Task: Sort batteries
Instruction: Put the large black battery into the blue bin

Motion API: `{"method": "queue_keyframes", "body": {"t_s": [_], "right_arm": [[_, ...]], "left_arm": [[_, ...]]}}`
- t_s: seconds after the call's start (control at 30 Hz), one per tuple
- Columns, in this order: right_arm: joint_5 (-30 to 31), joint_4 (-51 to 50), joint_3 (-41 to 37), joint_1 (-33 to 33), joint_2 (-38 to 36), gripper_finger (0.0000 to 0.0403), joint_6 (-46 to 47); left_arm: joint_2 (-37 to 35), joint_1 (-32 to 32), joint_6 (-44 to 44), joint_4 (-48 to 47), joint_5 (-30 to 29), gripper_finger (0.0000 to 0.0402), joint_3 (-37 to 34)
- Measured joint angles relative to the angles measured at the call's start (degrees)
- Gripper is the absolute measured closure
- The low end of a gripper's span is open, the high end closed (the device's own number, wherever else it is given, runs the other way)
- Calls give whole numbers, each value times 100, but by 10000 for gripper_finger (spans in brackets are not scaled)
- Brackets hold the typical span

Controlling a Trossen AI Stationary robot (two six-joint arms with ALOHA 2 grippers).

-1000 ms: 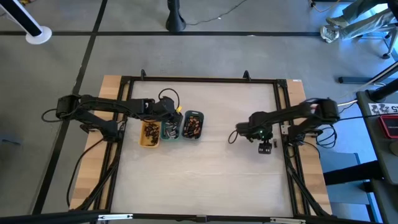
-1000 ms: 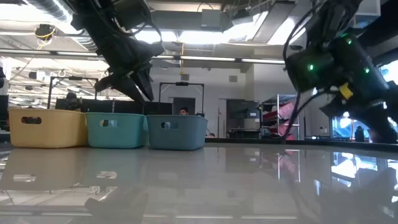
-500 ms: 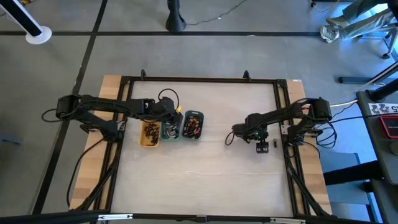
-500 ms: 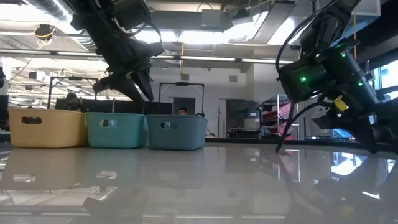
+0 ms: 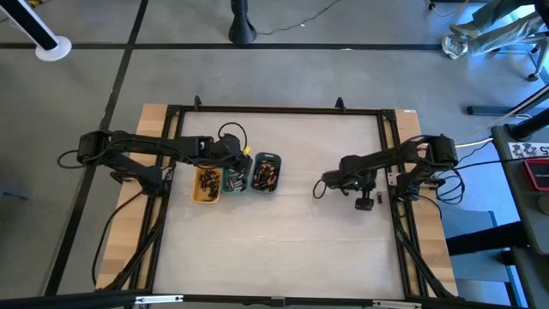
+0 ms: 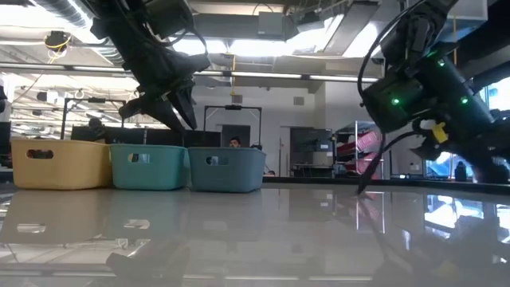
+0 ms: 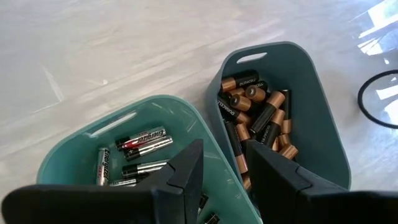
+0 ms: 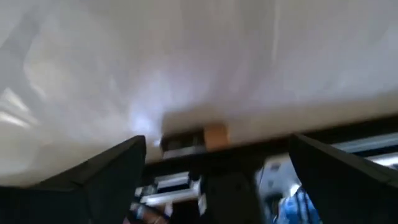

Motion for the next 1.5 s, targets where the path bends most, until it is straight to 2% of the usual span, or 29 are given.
{"method": "queue_keyframes", "body": {"t_s": [0.2,0.5,0.77,1.0,1.5], "right_arm": [[-711,-26,-157,2,-182,23,51],[-154,92,-425,163,-197,26,-158],[-591,125,-589,549,-197,26,-367],[-515,379,-634,680,-135,26,-559],[-666,483,-651,678,815,27,-662]], "left_arm": [[0,0,0,0,-2,288,0],[0,19,86,-26,1,288,0],[0,26,-28,-22,1,288,0],[0,26,-42,-17,1,288,0],[-2,28,32,0,187,288,0]]}}
